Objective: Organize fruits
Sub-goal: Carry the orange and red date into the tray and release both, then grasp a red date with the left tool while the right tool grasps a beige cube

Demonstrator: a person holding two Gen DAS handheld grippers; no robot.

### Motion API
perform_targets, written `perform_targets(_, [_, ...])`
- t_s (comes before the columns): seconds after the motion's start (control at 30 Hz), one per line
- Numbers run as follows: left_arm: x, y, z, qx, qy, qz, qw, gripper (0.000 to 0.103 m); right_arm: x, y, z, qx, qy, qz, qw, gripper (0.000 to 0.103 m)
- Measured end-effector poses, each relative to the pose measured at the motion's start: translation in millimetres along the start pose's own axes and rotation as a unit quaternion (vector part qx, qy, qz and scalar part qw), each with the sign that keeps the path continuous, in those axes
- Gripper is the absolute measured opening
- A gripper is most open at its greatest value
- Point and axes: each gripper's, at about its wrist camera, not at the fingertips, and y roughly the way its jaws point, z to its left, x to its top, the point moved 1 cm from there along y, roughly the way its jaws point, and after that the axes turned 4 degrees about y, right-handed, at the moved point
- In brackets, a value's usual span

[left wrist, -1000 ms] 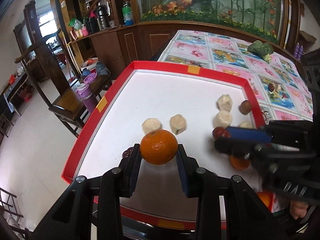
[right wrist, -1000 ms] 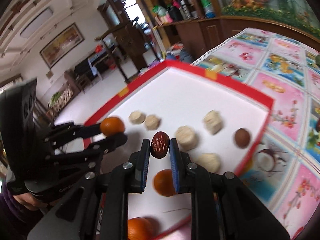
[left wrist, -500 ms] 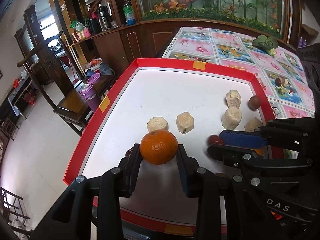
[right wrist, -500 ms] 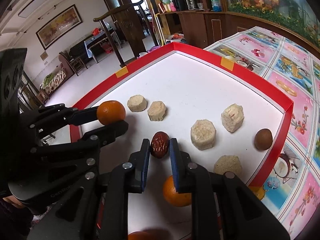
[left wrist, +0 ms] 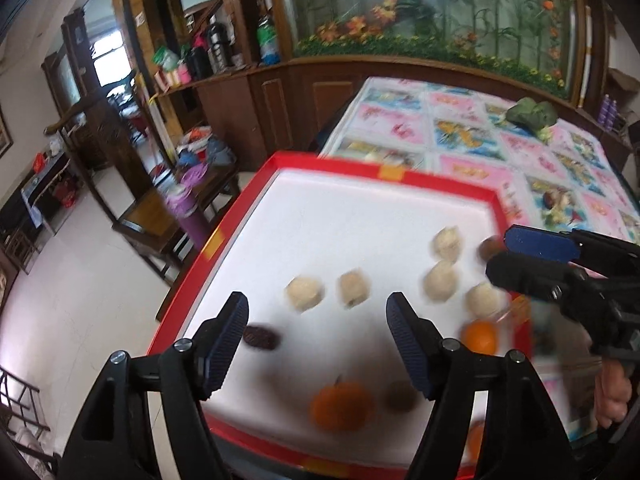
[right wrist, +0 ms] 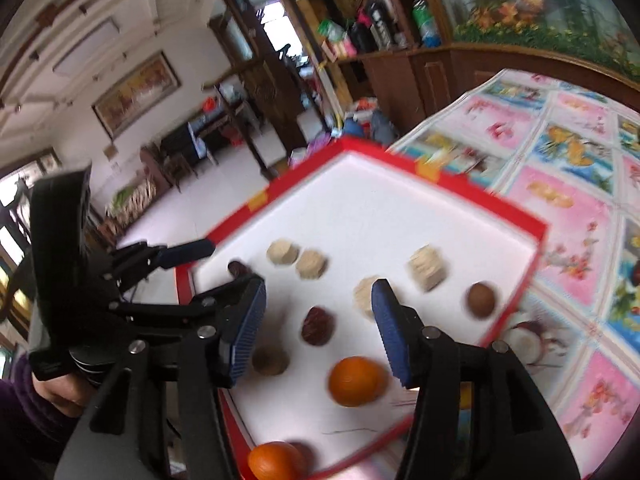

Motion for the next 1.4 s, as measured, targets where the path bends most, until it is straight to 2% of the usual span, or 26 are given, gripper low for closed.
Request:
perform_targets(0.13, [20.6, -11.8, -36.6, -0.027, 0.034, -0.03, 0.9986, 0.078, 3.5, -27.4, -37.8, -0.029, 0.032, -0.027, 0.999, 0.057])
perform_targets(0.3, [41.9, -12.3, -92.2, -0.071, 0.08, -0.045, 0.9933, 0.078, 3.3, -67.8, -102.6, -0.106, 0.077, -0.057, 0.99, 0.057])
perform_targets(0.47, [51.5, -2.9, -135.8, -0.099, 0.105, -0.04, 0.9887, 0.078, 1.4, -93.1, -168.7, -0.203, 0.124, -0.061, 0.97, 0.057])
perform_targets(0.57, [53.5, 3.4, -152.4, -0.118, 0.11, -0.027, 0.9864, 0.078, 0.7, -97.6, -200.4, -0.237, 0.164, -0.053, 0.956, 0.057])
perform_targets(0.67, [52.0, 2.4, -158.5, -0.127, 0.114, -0.024, 0.9851, 0.078, 4.1, -91.3, -208.9, -0.253, 0.164, -0.045, 0.952, 0.056])
perform_targets(0.77, [50.5, 1.1, -159.8, -0.126, 0.118, -0.023, 0.9847, 0.078, 6.4, -76.3, -210.4, -0.289, 0.149, -0.028, 0.945, 0.043])
perform_targets(0.8, [50.5, 1.2, -160.1, -0.125, 0.118, -0.023, 0.9849, 0.078, 6.8, -75.2, -210.1, -0.297, 0.143, -0.032, 0.944, 0.042])
perform_targets(1.07, [53.3, 5.0, -165.8, -0.121, 0.122, -0.016, 0.9849, 0.078, 12.7, -66.7, -210.5, -0.321, 0.125, -0.021, 0.939, 0.04])
perform_targets(1.13, [56.1, 8.4, -169.9, -0.122, 0.126, -0.012, 0.9844, 0.078, 13.8, -64.5, -209.0, -0.334, 0.117, -0.016, 0.935, 0.034])
perform_targets(1.2, [60.0, 12.7, -174.9, -0.125, 0.129, -0.007, 0.9837, 0.078, 14.5, -64.0, -209.0, -0.346, 0.11, -0.01, 0.932, 0.022])
perform_targets(1.3, [68.8, 26.0, -187.5, -0.123, 0.135, 0.005, 0.9831, 0.078, 14.2, -73.0, -215.6, -0.322, 0.133, -0.006, 0.937, 0.015])
perform_targets(1.4, [80.7, 43.9, -206.4, -0.138, 0.139, 0.019, 0.9804, 0.078, 13.9, -94.4, -229.3, -0.297, 0.181, -0.024, 0.937, 0.015])
